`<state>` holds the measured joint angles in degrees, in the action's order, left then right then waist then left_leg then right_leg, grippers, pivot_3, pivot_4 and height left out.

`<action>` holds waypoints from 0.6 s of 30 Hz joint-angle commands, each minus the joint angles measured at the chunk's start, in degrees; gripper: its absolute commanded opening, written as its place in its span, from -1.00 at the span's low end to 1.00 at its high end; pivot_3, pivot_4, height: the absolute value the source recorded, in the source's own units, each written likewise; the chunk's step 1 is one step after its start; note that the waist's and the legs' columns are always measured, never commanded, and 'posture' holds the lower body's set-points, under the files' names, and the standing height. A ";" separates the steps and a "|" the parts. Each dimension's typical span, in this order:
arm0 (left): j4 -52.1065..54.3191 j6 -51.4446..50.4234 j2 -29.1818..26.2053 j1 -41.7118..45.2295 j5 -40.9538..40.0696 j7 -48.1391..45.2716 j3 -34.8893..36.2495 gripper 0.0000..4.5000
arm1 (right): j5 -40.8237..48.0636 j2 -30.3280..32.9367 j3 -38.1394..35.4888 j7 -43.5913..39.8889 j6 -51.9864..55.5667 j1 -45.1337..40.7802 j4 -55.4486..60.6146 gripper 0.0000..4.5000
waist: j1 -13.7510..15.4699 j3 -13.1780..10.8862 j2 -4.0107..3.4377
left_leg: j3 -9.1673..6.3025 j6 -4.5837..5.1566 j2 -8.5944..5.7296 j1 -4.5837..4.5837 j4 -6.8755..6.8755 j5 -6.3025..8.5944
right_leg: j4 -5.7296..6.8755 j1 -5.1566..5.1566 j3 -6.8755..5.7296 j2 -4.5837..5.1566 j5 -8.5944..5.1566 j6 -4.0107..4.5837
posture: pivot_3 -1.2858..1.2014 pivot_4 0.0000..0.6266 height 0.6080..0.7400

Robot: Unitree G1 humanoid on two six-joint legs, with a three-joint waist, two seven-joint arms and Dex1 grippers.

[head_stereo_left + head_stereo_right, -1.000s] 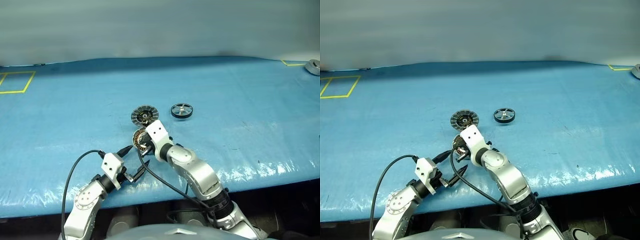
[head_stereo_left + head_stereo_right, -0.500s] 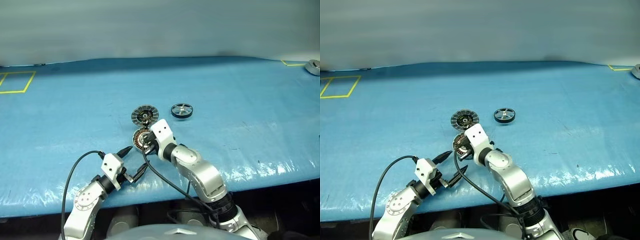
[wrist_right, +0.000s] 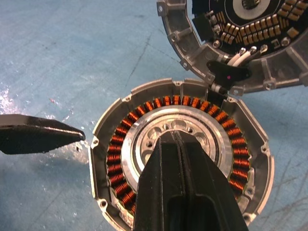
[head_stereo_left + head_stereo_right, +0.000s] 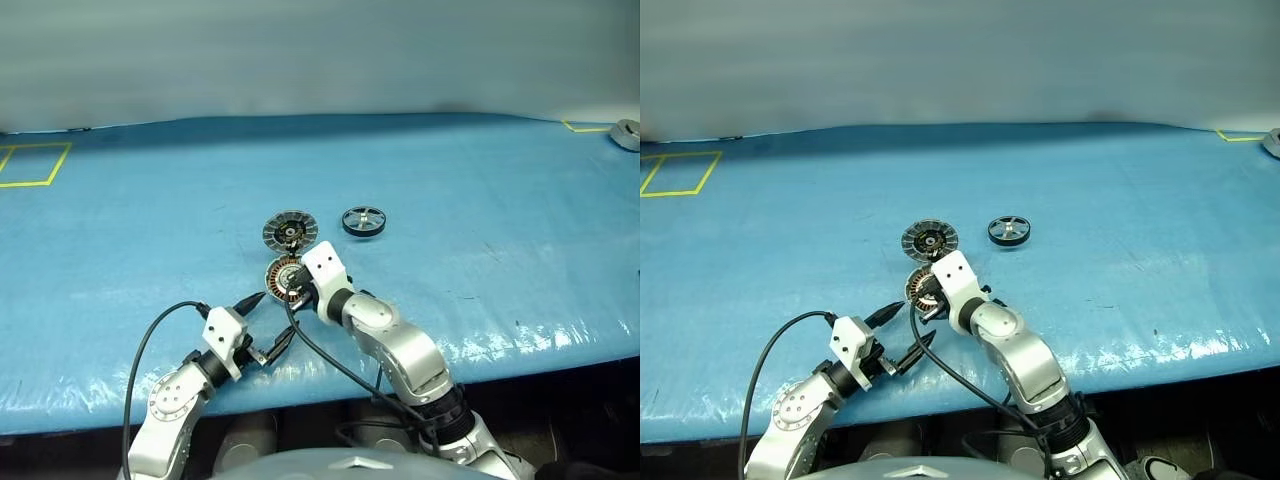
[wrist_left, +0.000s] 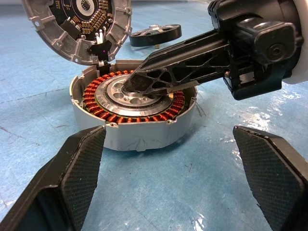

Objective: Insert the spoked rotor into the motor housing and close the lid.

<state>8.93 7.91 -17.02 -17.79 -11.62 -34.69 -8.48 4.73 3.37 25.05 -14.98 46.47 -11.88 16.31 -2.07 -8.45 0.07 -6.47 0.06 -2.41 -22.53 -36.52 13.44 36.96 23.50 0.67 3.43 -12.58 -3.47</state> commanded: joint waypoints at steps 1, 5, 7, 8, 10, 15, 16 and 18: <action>0.55 0.54 0.30 -0.04 -0.19 0.22 0.02 1.00 | -0.12 1.28 1.89 -1.41 1.26 0.36 0.80 -0.99 | -0.01 0.00 0.00 | 0.00 0.00 0.00 0.00 -0.01 0.00 | 0.00 0.00 0.00 0.00 -0.01 -0.02 | 0.03 -0.52 1.00; 0.36 0.58 0.45 0.00 -0.16 0.24 -0.15 1.00 | -0.43 2.79 2.91 -2.38 1.42 -0.19 1.10 -0.99 | 0.00 0.01 -0.01 | -0.01 0.00 0.01 0.02 -0.06 0.00 | 0.01 -0.04 -0.01 -0.01 -0.02 -0.02 | 0.03 -0.52 1.00; 0.33 0.57 0.48 -0.02 -0.19 0.20 -0.18 1.00 | -0.70 2.91 3.00 -2.12 1.59 -0.54 1.06 -0.99 | 0.00 0.01 -0.01 | 0.00 0.00 0.01 0.01 -0.07 0.00 | 0.00 -0.04 -0.01 0.00 -0.02 -0.03 | 0.03 -0.52 1.00; 0.33 0.56 0.49 -0.03 -0.19 0.20 -0.17 1.00 | -0.75 2.87 2.96 -2.01 1.58 -0.64 1.07 -0.99 | 0.00 0.01 -0.01 | 0.00 0.00 0.01 0.01 -0.08 0.00 | 0.01 -0.04 -0.01 -0.01 -0.01 -0.03 | 0.03 -0.52 1.00; 0.40 0.56 0.46 -0.09 -0.19 0.27 -0.05 1.00 | -0.09 2.42 1.75 -1.75 2.35 -0.86 3.13 -0.99 | 0.00 0.01 -0.01 | -0.01 0.00 0.01 0.01 -0.08 0.00 | 0.01 -0.04 -0.01 -0.01 -0.01 -0.03 | 0.03 -0.52 1.00; 0.89 0.65 0.20 -0.58 -0.28 0.45 0.32 1.00 | 1.64 6.13 -1.53 -3.43 7.67 -1.62 13.34 -0.99 | 0.07 0.00 -0.02 | -0.01 0.01 -0.01 -0.06 -0.10 0.01 | 0.00 0.01 0.00 0.02 0.01 -0.04 | 0.03 -0.52 1.00; 0.95 0.67 0.15 -0.62 -0.26 0.49 0.36 1.00 | 2.04 7.38 -2.32 -4.02 9.00 -1.84 15.20 -0.99 | 0.16 0.00 -0.02 | -0.01 0.02 -0.01 -0.06 -0.10 0.01 | -0.01 0.00 0.00 0.03 0.00 -0.05 | 0.03 -0.52 1.00; 1.03 0.74 0.09 -0.71 -0.24 0.57 0.43 1.00 | 2.89 9.69 -3.78 -4.90 11.56 -2.27 17.91 -0.99 | 0.40 0.00 -0.02 | -0.02 0.04 -0.02 -0.10 -0.15 0.02 | -0.02 0.00 -0.02 0.04 0.00 -0.07 | 0.03 -0.52 1.00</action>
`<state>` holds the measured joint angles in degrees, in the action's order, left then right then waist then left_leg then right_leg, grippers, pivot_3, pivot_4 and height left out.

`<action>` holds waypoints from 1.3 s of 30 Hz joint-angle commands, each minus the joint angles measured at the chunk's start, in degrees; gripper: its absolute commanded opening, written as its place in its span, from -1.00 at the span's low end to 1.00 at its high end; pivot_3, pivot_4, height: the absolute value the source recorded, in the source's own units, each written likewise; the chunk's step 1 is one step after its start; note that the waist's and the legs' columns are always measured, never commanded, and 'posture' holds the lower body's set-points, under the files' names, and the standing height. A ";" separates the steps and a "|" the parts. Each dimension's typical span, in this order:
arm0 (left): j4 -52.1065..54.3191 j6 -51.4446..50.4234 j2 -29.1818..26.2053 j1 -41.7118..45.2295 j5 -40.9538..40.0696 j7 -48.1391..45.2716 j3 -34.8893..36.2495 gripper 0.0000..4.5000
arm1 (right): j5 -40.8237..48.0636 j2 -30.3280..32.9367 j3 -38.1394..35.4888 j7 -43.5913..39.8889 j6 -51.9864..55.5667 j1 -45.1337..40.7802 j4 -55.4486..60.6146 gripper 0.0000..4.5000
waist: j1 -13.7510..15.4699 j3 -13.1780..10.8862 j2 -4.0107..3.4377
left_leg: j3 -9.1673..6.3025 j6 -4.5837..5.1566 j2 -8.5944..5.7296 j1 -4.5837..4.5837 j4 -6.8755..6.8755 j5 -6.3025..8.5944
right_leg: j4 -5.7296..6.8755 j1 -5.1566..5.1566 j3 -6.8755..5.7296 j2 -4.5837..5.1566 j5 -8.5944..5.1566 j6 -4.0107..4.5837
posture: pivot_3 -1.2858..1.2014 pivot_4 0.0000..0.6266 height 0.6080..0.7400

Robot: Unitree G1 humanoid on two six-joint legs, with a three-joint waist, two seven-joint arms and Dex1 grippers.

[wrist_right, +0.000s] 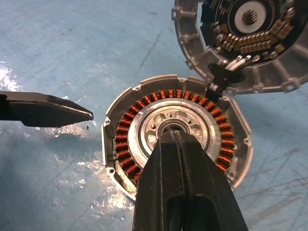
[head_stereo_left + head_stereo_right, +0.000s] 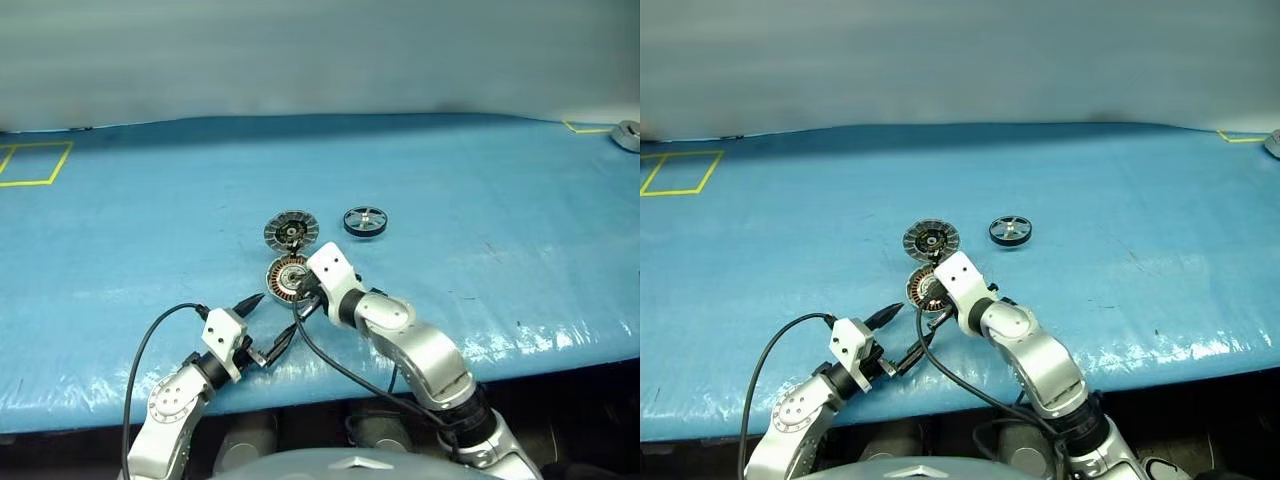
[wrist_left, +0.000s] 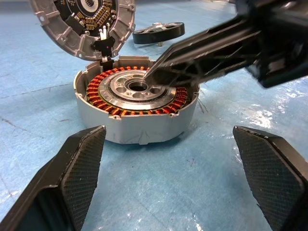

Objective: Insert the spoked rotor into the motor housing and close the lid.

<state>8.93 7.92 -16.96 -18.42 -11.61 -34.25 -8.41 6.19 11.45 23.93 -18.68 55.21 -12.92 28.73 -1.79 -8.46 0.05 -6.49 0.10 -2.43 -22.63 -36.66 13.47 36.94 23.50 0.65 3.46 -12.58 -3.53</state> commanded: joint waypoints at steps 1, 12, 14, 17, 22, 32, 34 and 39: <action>1.07 0.74 -0.03 -0.08 -0.27 0.10 0.39 1.00 | 1.44 4.13 -3.72 -1.91 4.68 -1.92 6.64 -0.99 | 0.18 0.00 0.00 | 0.00 0.00 0.01 0.00 -0.03 0.00 | 0.00 -0.01 -0.01 0.00 0.00 0.00 | 0.03 -0.52 1.00; 0.06 0.65 -0.28 1.84 -0.31 -0.72 0.19 1.00 | -1.35 14.06 -14.86 -0.47 7.36 -15.55 -9.74 -0.16 | 0.34 -0.13 -0.16 | 0.18 0.06 0.03 -0.05 -0.26 0.01 | 0.02 -0.04 0.01 -0.02 -0.04 0.22 | 0.03 -0.52 1.00; 0.03 0.72 -0.18 1.87 -0.30 -0.73 0.18 1.00 | -1.83 14.58 -14.48 -1.17 5.50 -18.20 -13.88 0.15 | 0.32 -0.13 -0.17 | 0.23 0.14 0.02 -0.06 -0.26 0.05 | 0.00 -0.03 0.03 -0.01 0.09 0.07 | 0.03 -0.52 1.00; 0.02 0.73 -0.02 1.69 -0.26 -0.58 0.26 1.00 | -0.83 14.41 -14.69 -3.64 3.33 -21.88 -19.69 0.42 | 0.28 -0.15 -0.19 | 0.31 0.20 0.01 -0.07 -0.26 0.09 | -0.02 -0.01 0.09 0.02 0.26 0.24 | 0.03 -0.52 1.00; 0.00 0.87 0.40 1.24 -0.09 -0.23 0.07 1.00 | 0.16 13.61 -14.54 -7.80 -1.26 -26.79 -29.24 0.42 | 0.23 -0.16 -0.20 | 0.32 0.23 0.01 -0.07 -0.27 0.10 | -0.03 -0.02 0.09 0.02 0.26 0.24 | 0.03 -0.52 1.00; -0.09 1.24 1.13 1.10 0.31 0.60 0.17 1.00 | -1.22 10.44 -12.36 -14.01 -11.93 -33.25 -48.92 0.42 | 0.01 -0.21 -0.28 | 0.36 0.23 0.02 -0.07 -0.26 0.10 | -0.02 0.00 0.11 0.00 0.29 0.28 | 0.03 -0.52 1.00; -0.02 1.27 1.18 1.08 0.38 0.83 0.23 1.00 | -1.96 10.09 -12.22 -14.31 -14.09 -34.24 -52.57 0.42 | 0.00 -0.21 -0.28 | 0.36 0.23 0.01 -0.07 -0.26 0.10 | -0.02 0.00 0.11 0.00 0.30 0.28 | 0.03 -0.52 1.00; 0.57 1.37 1.23 0.45 0.43 1.39 0.46 1.00 | -3.11 10.15 -12.18 -15.53 -16.50 -34.92 -57.86 0.42 | -0.04 -0.22 -0.29 | 0.37 0.23 0.00 -0.07 -0.26 0.10 | -0.01 0.00 0.13 0.01 0.31 0.27 | 0.03 -0.52 1.00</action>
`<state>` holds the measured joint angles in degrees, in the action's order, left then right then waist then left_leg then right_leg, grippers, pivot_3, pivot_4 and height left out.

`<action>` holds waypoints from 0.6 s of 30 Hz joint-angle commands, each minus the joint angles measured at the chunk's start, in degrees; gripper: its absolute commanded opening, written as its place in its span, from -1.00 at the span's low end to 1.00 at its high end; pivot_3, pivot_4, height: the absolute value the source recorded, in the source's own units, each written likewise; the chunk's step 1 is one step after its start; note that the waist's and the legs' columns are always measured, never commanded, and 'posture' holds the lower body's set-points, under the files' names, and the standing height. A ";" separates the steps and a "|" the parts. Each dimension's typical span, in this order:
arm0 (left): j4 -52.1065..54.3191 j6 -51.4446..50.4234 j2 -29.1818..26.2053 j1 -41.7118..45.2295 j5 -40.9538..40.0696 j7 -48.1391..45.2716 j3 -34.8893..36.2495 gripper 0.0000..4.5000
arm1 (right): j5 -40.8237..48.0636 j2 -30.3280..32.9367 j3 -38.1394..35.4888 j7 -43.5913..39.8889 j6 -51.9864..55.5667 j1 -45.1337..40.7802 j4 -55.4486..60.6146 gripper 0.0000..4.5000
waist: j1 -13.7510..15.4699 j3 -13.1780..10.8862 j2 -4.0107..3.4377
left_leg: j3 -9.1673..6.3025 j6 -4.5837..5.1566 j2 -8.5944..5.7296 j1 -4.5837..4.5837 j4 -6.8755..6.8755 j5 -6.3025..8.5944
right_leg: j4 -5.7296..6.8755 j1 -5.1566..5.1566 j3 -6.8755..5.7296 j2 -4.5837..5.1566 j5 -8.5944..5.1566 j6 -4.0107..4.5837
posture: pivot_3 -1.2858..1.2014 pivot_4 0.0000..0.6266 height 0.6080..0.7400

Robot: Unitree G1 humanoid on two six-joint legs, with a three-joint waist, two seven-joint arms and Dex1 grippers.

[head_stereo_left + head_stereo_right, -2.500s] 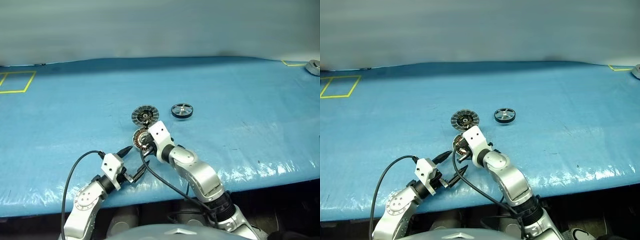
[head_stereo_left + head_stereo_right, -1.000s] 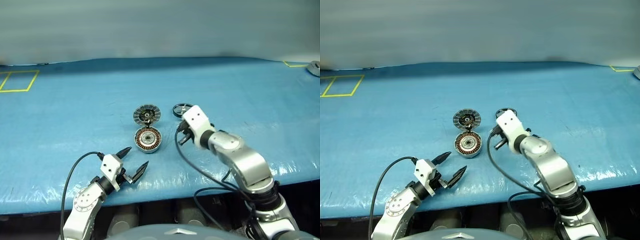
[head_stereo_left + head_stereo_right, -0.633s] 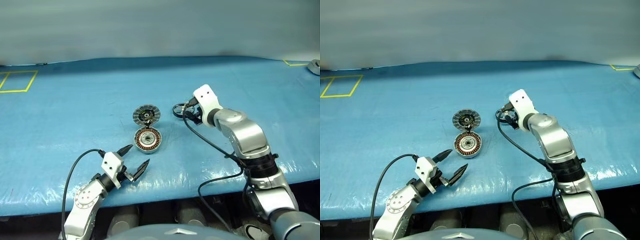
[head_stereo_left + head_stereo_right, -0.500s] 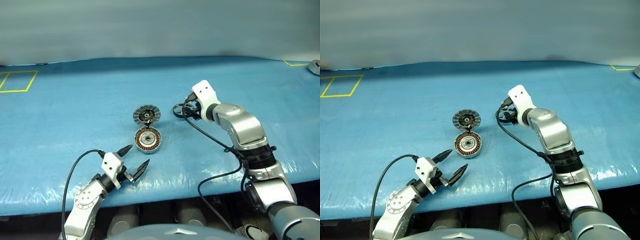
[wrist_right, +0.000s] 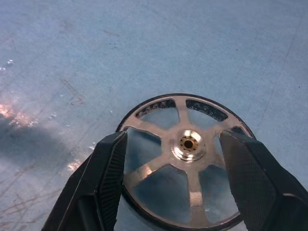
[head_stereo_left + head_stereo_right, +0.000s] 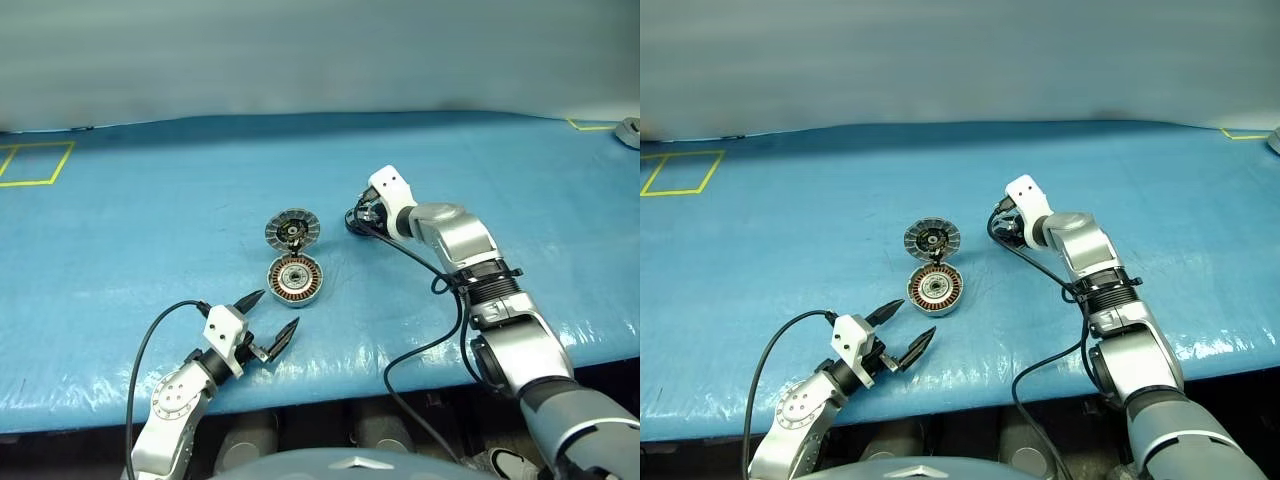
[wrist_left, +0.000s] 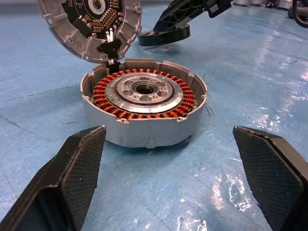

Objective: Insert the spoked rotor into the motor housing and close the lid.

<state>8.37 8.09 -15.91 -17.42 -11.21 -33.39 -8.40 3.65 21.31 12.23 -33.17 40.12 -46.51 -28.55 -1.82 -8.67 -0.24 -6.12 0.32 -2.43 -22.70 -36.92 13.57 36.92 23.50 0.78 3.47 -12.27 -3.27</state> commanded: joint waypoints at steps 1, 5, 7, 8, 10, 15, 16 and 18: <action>1.23 1.19 0.18 -0.67 0.03 0.65 0.45 1.00 | -0.50 0.35 -0.63 -1.41 -1.28 -1.12 -0.51 0.42 | -0.02 0.00 0.00 | 0.00 0.00 0.00 0.00 0.00 0.00 | 0.00 0.00 0.01 0.00 0.00 0.00 | 0.03 -0.52 1.00; 1.63 0.93 0.07 -1.08 -0.12 0.93 0.27 1.00 | -0.36 0.79 -0.85 -2.36 0.12 0.77 1.49 0.42 | -0.12 0.00 0.00 | -0.01 0.00 0.01 0.01 -0.01 0.00 | 0.01 0.00 0.01 0.00 -0.01 0.01 | 0.03 -0.52 1.00; 1.78 0.81 0.06 -1.20 -0.20 0.94 0.15 1.00 | -0.33 1.06 -0.92 -2.50 0.98 2.00 2.41 0.42 | -0.13 0.00 0.00 | -0.01 0.00 0.01 0.01 -0.01 0.00 | 0.01 -0.01 0.01 0.00 -0.01 0.02 | 0.03 -0.52 1.00; 1.80 0.80 0.06 -1.19 -0.22 0.88 0.05 1.00 | -0.39 1.26 -0.80 -2.57 1.63 2.80 3.09 0.42 | -0.17 0.00 0.00 | -0.01 0.00 0.01 0.02 -0.02 0.00 | 0.01 -0.02 0.01 0.00 -0.01 0.02 | 0.03 -0.52 1.00; 1.85 0.74 0.11 -1.14 -0.20 0.84 -0.10 1.00 | -0.55 1.51 -0.56 -2.61 2.61 3.83 4.20 0.42 | -0.20 0.01 0.00 | -0.01 0.00 0.01 0.02 -0.03 0.00 | 0.01 -0.03 0.01 0.00 -0.02 0.02 | 0.03 -0.52 1.00; 1.83 0.45 0.14 -0.79 -0.10 0.76 -0.41 1.00 | -1.29 1.66 0.84 -3.10 4.30 6.14 6.32 -0.13 | -0.21 0.04 0.02 | -0.02 0.00 0.02 0.05 -0.04 0.00 | 0.01 -0.06 0.00 -0.01 -0.02 0.02 | 0.03 -0.52 1.00; 1.84 0.44 0.12 -0.78 -0.09 0.73 -0.44 1.00 | -1.42 1.58 0.85 -3.08 4.41 6.39 6.52 -0.24 | -0.25 0.08 0.07 | -0.02 0.00 0.02 0.06 -0.04 0.00 | 0.01 -0.07 0.00 -0.01 -0.01 0.01 | 0.03 -0.52 1.00; 1.86 0.38 0.12 -0.79 -0.08 0.73 -0.49 1.00 | -1.62 1.18 0.68 -2.76 4.63 6.79 6.63 -0.39 | -0.33 0.13 0.13 | -0.01 0.00 0.03 0.15 -0.06 0.00 | 0.01 -0.14 0.02 -0.02 -0.04 0.05 | 0.03 -0.52 1.00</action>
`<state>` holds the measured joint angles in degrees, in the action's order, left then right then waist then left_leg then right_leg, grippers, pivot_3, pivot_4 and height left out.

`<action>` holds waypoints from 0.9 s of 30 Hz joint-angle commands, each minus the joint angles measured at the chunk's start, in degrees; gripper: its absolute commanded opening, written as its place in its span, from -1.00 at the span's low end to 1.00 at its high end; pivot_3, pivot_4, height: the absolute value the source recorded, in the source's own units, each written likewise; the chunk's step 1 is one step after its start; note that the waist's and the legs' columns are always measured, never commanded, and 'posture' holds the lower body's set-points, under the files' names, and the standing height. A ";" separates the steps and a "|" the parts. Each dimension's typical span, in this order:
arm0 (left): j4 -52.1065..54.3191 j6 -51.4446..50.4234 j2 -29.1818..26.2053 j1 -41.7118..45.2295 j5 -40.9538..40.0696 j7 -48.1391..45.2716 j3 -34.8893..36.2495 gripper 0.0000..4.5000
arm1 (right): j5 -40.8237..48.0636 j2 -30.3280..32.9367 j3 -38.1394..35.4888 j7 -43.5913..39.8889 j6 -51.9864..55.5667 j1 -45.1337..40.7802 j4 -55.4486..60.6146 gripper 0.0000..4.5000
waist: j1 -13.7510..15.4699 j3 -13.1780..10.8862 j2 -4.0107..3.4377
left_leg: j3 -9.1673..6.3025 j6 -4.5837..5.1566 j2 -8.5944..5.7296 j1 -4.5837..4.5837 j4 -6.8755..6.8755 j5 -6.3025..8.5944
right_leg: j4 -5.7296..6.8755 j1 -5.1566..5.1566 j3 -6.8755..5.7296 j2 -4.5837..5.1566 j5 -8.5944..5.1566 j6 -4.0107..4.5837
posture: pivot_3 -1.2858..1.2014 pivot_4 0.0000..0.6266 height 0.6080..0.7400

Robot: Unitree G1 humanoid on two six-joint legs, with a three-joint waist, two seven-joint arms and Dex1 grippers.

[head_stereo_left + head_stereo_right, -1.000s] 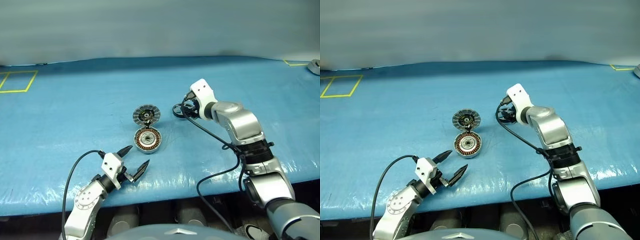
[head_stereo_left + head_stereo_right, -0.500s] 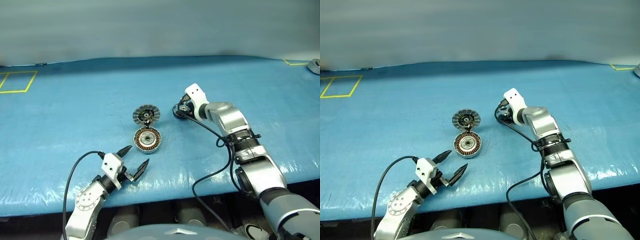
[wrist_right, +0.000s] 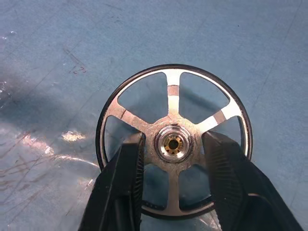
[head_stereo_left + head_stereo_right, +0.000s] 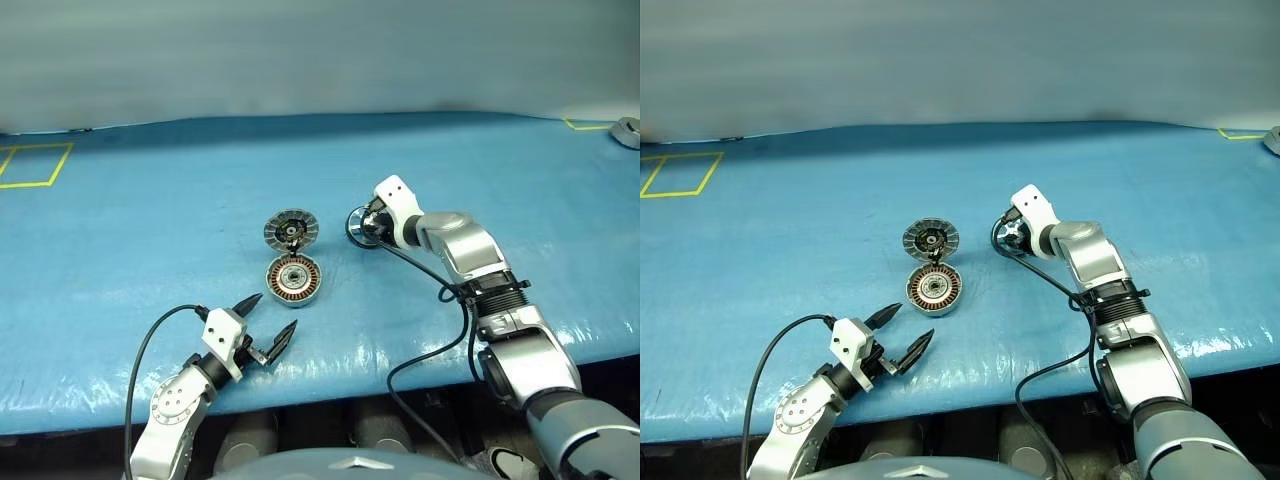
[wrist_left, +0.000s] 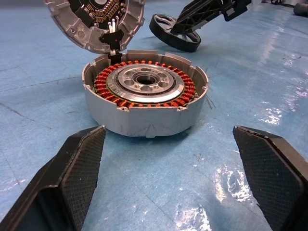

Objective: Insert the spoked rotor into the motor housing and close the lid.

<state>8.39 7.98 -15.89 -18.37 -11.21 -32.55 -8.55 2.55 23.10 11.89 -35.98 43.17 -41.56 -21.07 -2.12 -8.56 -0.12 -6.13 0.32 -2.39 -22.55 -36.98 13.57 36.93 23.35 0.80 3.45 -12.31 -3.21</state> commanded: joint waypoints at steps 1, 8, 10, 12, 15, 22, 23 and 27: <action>1.83 0.45 0.12 0.18 -0.11 -0.09 -0.33 1.00 | -0.35 -0.97 0.67 0.35 1.88 2.04 -0.79 -0.40 | -0.02 0.01 0.00 | 0.00 0.00 0.00 0.02 -0.03 0.00 | 0.00 -0.02 0.01 0.00 -0.04 0.02 | 0.03 -0.52 1.00; 2.25 0.42 0.31 -0.49 0.04 0.51 -0.27 1.00 | 0.04 -1.86 -0.60 3.63 5.53 6.39 13.59 -0.40 | 0.06 0.02 0.01 | -0.02 0.01 0.01 -0.04 -0.03 -0.02 | 0.00 0.04 0.01 0.01 -0.09 -0.09 | 0.03 -0.52 1.00; 2.46 0.36 0.35 -0.74 0.06 0.75 -0.20 1.00 | -0.32 -0.34 0.88 3.70 8.16 8.61 24.62 -0.40 | 0.16 0.00 -0.03 | -0.03 0.01 0.00 -0.10 0.01 -0.01 | 0.00 0.11 0.01 0.01 0.03 -0.08 | 0.03 -0.52 1.00; 2.63 0.27 0.17 -0.94 0.12 0.73 -0.25 1.00 | -0.08 2.98 3.69 1.78 11.89 10.49 36.28 -0.41 | 0.28 -0.08 -0.14 | -0.07 0.01 -0.01 -0.20 0.03 -0.01 | 0.00 0.19 -0.01 0.03 0.10 -0.04 | 0.03 -0.52 1.00; 2.76 0.12 -0.02 -1.03 0.03 0.64 -0.27 1.00 | 2.18 10.68 9.05 -4.39 15.43 12.11 50.07 -0.41 | 0.64 -0.22 -0.33 | -0.06 0.04 -0.04 -0.38 -0.01 0.01 | -0.05 0.32 -0.02 0.08 0.06 -0.18 | 0.03 -0.52 1.00; 2.47 -0.14 -0.56 -0.23 -0.02 -0.15 -0.33 1.00 | 7.13 13.70 14.45 -7.43 18.01 12.45 63.19 -0.41 | 0.67 -0.30 -0.18 | -0.13 0.04 0.01 -0.34 -0.06 0.02 | -0.06 0.24 -0.11 0.05 -0.25 -0.22 | 0.03 -0.52 1.00; 2.41 -0.18 -0.57 -0.06 -0.05 -0.24 -0.29 1.00 | 7.19 11.52 14.44 -5.94 18.40 12.12 62.74 -0.41 | 0.66 -0.32 -0.16 | -0.12 0.03 0.02 -0.33 -0.08 0.01 | -0.03 0.24 -0.10 0.04 -0.24 -0.22 | 0.03 -0.52 1.00; 2.18 -0.31 -0.73 0.51 -0.10 -0.56 -0.18 1.00 | 6.57 5.41 15.69 -1.77 19.32 10.54 60.29 -0.41 | 0.89 -0.34 -0.12 | -0.13 0.00 -0.01 -0.33 -0.12 -0.01 | -0.03 0.22 -0.10 0.06 -0.21 -0.24 | 0.03 -0.52 1.00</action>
<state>9.04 7.63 -16.23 -18.34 -11.17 -32.65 -8.64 9.50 29.38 27.90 -39.64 62.53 -29.61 38.95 -1.24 -8.90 -0.24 -6.26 0.33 -2.42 -22.88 -37.10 13.55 36.87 23.56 0.70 3.52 -12.51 -3.46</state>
